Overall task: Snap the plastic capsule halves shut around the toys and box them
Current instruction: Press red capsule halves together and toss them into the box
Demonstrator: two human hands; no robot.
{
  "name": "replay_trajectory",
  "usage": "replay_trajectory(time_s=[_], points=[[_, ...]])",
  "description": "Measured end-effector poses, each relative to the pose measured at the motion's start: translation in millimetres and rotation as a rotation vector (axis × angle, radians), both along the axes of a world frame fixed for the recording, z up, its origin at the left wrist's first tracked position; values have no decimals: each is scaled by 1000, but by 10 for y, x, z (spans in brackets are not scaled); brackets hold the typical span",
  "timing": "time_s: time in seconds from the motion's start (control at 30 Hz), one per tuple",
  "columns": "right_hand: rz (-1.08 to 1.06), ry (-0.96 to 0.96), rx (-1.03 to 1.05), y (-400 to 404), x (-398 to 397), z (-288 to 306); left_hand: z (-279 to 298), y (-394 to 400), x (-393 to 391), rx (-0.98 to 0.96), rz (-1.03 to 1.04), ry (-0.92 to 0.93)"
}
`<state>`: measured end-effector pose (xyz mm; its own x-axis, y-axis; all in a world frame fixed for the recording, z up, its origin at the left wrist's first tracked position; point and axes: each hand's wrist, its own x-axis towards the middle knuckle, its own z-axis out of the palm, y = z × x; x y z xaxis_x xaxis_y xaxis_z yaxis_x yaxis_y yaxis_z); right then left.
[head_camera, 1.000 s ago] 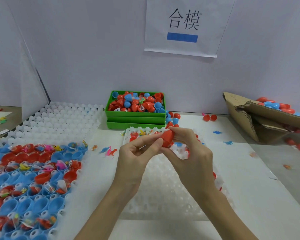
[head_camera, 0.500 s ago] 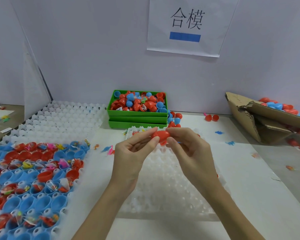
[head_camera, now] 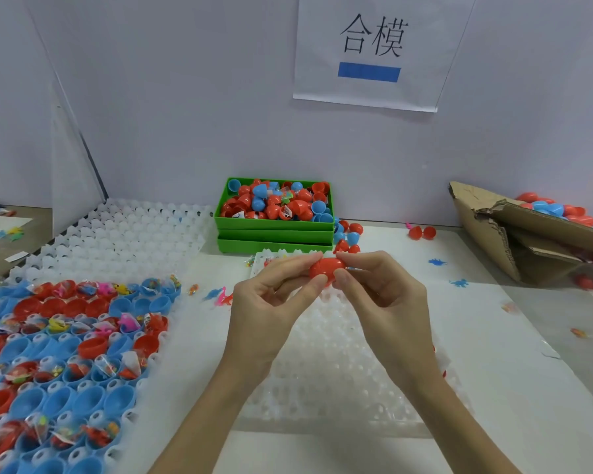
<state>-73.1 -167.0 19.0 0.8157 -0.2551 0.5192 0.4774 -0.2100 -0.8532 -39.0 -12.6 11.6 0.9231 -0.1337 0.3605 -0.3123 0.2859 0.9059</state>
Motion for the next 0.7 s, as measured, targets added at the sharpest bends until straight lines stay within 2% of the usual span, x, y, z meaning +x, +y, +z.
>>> replay_trajectory(time_s=[0.13, 0.23, 0.33, 0.43, 0.47, 0.53, 0.63, 0.7], points=[[-31, -52, -115, 20, -10, -31, 4, -5, -15, 33, 31, -13], [-69, -115, -362, 69, -12, -74, 1, -15, -19, 22, 64, 23], [-245, -179, -533, 101, 12, -124, 1, -43, -34, -17, 5, 75], [-346, -226, -572, 83, 25, -127, 0, -77, -50, -7, -7, 66], [-327, -217, -536, 70, 21, -122, 5, -78, -54, -2, -1, 64], [-148, -118, -293, 36, 3, -74, 34, -46, -60, 27, 0, 9], [470, 181, 208, -41, -26, 52, 82, 28, -68, 178, -57, -170], [726, 264, 359, -35, -58, 90, 99, 49, -91, 215, -138, -209]])
